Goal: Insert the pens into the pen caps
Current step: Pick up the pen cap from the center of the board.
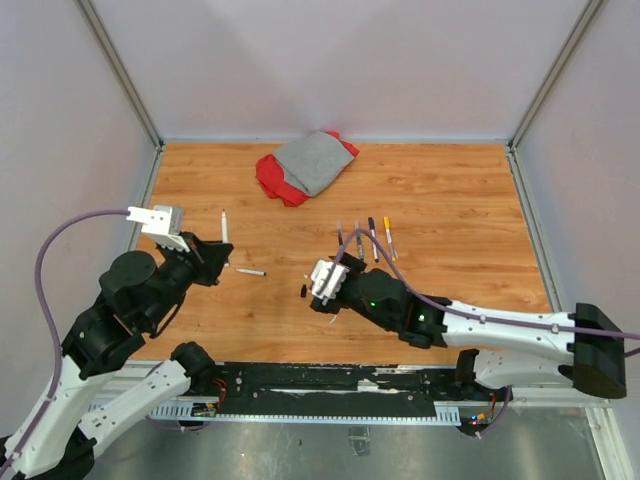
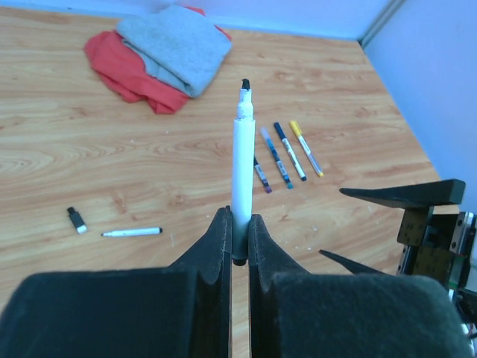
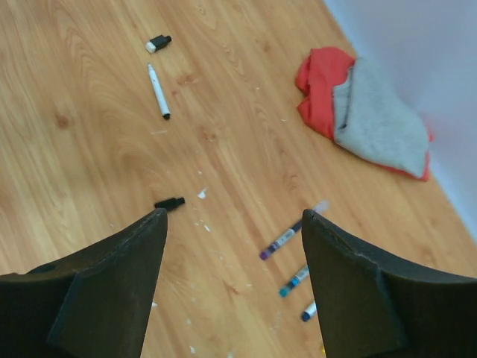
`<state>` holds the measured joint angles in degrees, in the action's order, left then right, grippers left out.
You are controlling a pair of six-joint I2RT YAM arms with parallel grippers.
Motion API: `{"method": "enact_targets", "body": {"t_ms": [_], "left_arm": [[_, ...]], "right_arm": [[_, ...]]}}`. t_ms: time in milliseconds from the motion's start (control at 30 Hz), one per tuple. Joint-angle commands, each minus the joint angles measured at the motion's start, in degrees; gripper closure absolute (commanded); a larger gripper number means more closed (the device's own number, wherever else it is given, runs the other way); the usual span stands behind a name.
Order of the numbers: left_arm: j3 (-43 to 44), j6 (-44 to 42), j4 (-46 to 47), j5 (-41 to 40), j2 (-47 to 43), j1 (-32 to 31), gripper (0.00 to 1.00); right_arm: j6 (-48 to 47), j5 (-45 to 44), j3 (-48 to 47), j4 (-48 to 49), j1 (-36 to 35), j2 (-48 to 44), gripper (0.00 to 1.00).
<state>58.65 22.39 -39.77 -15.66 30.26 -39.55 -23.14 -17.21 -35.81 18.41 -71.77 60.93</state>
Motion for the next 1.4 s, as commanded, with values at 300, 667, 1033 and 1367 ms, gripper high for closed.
{"method": "enact_targets", "body": {"t_ms": [300, 667, 1033, 1367], "left_arm": [[-0.61, 2.8, -5.59, -10.77, -7.75, 0.26, 1.0], [-3.02, 4.97, -4.22, -15.26, -12.77, 0.26, 1.0], [-6.55, 5.14, -1.5, -14.63, -16.31, 0.24, 1.0], [-9.45, 6.89, 0.1, -15.77, -21.96, 0.26, 1.0]], "right_arm": [[41.55, 11.97, -37.19, -25.34, 3.9, 32.63, 0.26], [52.06, 27.75, -51.6, -19.94, 10.62, 51.11, 0.26], [48.78, 19.36, -67.37, -24.96, 10.95, 63.7, 0.26], [49.63, 14.68, -85.38, -31.28, 10.13, 76.08, 0.3]]}}
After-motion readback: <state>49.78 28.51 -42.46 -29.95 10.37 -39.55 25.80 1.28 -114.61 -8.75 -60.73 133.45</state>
